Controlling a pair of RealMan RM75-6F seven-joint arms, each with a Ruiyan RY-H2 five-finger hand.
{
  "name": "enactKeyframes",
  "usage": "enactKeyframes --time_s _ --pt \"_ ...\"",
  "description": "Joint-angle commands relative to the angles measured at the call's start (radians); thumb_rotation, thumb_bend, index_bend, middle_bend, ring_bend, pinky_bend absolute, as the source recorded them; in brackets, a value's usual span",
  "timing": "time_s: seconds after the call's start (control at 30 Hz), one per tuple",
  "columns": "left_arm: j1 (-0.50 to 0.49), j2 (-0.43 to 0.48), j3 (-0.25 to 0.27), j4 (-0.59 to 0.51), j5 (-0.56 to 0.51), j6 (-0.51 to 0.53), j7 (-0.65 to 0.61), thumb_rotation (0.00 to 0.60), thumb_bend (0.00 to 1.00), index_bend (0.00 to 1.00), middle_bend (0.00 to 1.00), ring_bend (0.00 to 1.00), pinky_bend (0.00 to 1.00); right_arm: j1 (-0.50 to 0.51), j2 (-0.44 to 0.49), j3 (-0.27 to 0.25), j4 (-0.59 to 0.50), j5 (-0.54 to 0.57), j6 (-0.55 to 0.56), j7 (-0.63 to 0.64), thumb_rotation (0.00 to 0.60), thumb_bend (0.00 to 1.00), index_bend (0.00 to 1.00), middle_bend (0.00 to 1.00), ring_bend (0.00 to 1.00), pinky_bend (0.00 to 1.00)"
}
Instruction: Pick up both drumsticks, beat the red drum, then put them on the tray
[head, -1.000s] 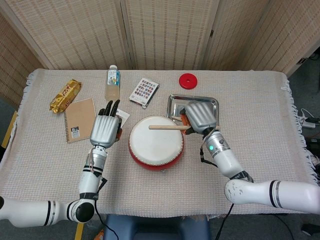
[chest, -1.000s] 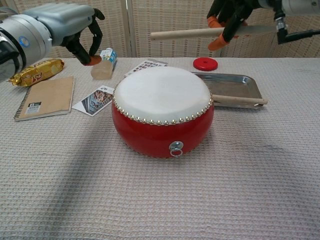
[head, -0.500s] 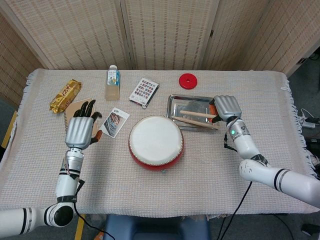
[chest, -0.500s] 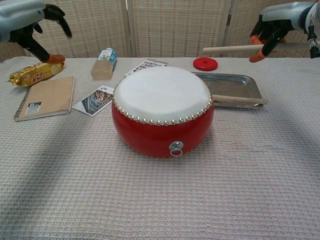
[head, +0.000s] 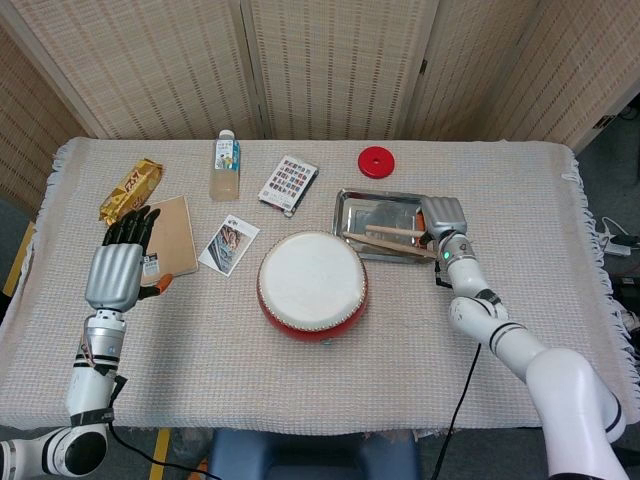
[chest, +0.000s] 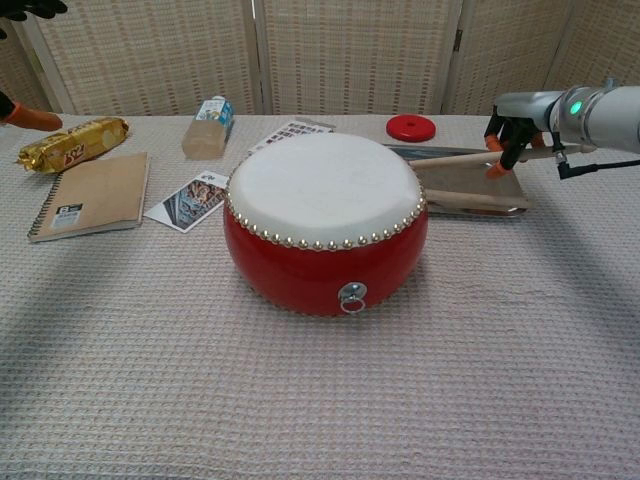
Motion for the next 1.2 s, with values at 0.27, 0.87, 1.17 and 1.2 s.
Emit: enactKeyframes --time_s 0.27,0.87,1.17,1.2 --pt "0.061 0.032 0.029 0.019 0.037 0.005 -0.058 0.6 0.23 0.0 0.0 0.0 0.11 0.067 -0.215 0.058 0.344 -0.081 -0.162 0.057 0.6 0.27 0.44 0.54 0.36 0.54" --pt "0.101 0.06 0.016 0.065 0.048 -0.012 -0.091 0.6 0.23 0.0 0.0 0.0 0.11 -0.042 0.058 0.138 -0.054 -0.26 0.078 0.199 0.6 0.19 0.17 0.35 0.22 0.49" --pt "0.166 0.059 0.042 0.143 0.084 0.02 -0.145 0.6 0.25 0.0 0.0 0.0 0.11 -0.402 0.534 0.063 -0.831 -0.394 0.564 0.126 0.6 0.19 0.14 0.27 0.14 0.36" --pt "0.175 0.058 0.048 0.148 0.094 0.026 -0.154 0.6 0.25 0.0 0.0 0.0 0.11 -0.433 0.562 0.049 -0.87 -0.414 0.599 0.125 0.6 0.19 0.12 0.24 0.11 0.31"
